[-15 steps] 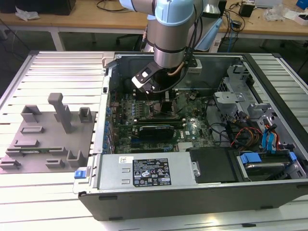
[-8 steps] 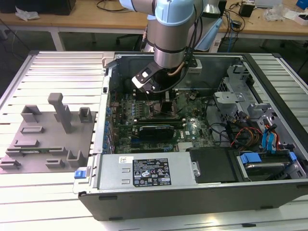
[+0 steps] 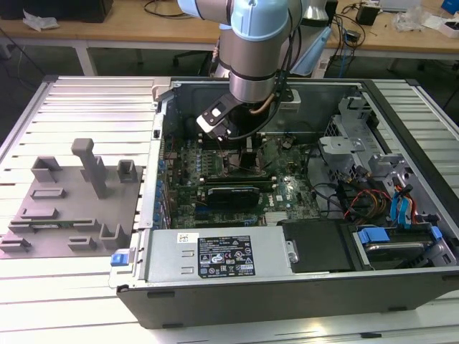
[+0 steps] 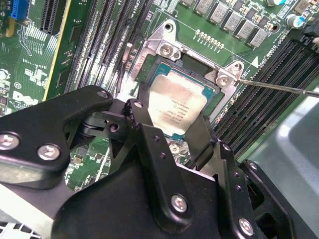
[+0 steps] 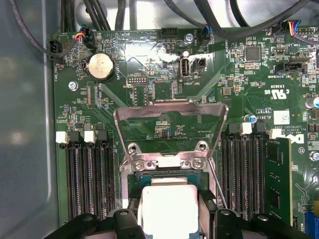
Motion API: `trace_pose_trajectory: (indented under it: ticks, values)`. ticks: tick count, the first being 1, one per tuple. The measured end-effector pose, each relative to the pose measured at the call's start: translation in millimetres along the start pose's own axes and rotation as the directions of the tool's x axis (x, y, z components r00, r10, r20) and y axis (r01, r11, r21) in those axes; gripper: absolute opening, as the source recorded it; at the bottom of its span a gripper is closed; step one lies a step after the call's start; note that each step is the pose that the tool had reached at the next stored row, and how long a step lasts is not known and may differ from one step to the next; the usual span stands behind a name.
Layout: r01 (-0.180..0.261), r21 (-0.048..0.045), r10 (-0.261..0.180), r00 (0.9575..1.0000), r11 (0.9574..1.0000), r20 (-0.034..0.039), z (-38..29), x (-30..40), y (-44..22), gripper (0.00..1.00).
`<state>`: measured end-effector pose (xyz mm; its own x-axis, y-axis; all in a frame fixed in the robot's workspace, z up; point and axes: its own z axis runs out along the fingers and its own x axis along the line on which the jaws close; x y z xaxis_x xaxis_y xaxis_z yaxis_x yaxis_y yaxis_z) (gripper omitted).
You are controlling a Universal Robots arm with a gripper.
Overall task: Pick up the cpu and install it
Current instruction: 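Place the cpu into insertion slot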
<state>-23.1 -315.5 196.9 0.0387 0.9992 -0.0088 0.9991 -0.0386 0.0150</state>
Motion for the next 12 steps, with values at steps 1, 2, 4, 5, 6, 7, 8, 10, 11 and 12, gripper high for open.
trace_pose_trajectory:
  ticks: [1, 2, 4, 5, 6, 7, 8, 10, 11, 12]
  values:
    - [0.0, -0.0002, 0.0, 1.0, 1.0, 0.0005, 0.0, -0.1, 0.0, 0.55]
    - [0.0, -0.0009, 0.0, 1.0, 1.0, -0.0017, 0.6, 0.3, 0.1, 0.55]
    - [0.0, -0.0001, 0.0, 1.0, 1.0, -0.0002, 0.1, 0.0, 0.0, 0.61]
    - [0.0, 0.0, 0.0, 1.0, 1.0, -0.0002, 0.0, 0.0, 0.0, 0.61]
    - [0.0, 0.0, 0.0, 1.0, 1.0, -0.0002, 0.0, 0.0, 0.0, 0.61]
    - [0.0, 0.0001, 0.0, 1.0, 1.0, 0.0001, -1.0, 0.0, 0.0, 0.61]
    - [0.0, 0.0, 0.0, 1.0, 1.0, 0.0003, -3.5, 0.0, 0.1, 0.61]
    - [0.0, 0.0, 0.0, 1.0, 1.0, 0.0007, -9.5, -0.1, 0.2, 0.61]
    - [0.0, 0.0, 0.0, 1.0, 1.0, 0.0007, -12.6, -0.1, 0.2, 0.61]
    - [0.0, -0.0002, 0.0, 1.0, 1.0, 0.0004, -13.0, -0.1, 0.2, 0.61]
